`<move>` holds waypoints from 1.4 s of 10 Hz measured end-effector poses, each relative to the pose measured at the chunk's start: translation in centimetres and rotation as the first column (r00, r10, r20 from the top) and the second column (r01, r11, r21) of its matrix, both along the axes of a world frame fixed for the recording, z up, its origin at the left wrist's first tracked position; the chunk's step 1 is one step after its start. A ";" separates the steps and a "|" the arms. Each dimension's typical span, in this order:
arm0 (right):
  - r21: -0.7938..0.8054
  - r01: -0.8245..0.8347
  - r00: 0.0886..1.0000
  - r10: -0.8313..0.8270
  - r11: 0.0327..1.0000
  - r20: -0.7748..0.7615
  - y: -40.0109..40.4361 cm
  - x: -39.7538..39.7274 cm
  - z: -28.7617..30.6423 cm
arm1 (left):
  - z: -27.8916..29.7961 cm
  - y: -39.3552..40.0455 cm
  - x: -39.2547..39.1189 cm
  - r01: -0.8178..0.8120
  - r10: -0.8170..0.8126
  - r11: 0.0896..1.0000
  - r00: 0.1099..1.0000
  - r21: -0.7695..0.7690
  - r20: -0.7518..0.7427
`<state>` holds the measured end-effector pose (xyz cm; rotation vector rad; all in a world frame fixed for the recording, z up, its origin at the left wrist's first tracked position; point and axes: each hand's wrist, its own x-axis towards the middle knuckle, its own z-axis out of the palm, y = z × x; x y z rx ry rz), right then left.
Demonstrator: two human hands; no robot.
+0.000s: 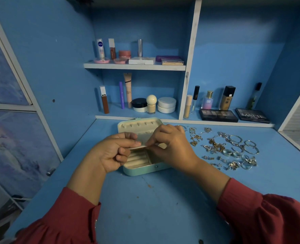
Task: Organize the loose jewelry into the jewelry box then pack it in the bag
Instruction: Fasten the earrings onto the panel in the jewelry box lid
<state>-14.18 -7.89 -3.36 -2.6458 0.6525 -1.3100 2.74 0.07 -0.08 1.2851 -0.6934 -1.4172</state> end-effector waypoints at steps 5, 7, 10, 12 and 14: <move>0.673 0.170 0.930 0.109 0.720 -0.352 -3.8 -8.6 5.2 | 0.0 0.0 0.0 0.030 -0.032 0.999 0.994 0.018 0.104; 0.563 0.461 0.709 0.096 0.686 -0.698 -4.0 -10.3 5.9 | 0.0 0.0 0.1 0.042 -0.044 0.999 0.990 0.022 0.136; 0.361 0.617 0.498 0.009 0.699 -0.867 -3.9 -10.2 5.8 | 0.1 0.0 0.0 0.012 -0.015 1.000 0.992 0.024 0.129; 0.311 0.616 0.452 -0.002 0.723 -0.892 -3.7 -9.7 5.5 | 0.2 0.0 -0.1 0.015 -0.018 1.000 0.992 0.024 0.127; 0.317 0.607 0.444 0.019 0.729 -0.896 -3.7 -9.5 5.2 | 0.2 0.1 -0.1 0.010 -0.012 1.000 0.993 0.019 0.121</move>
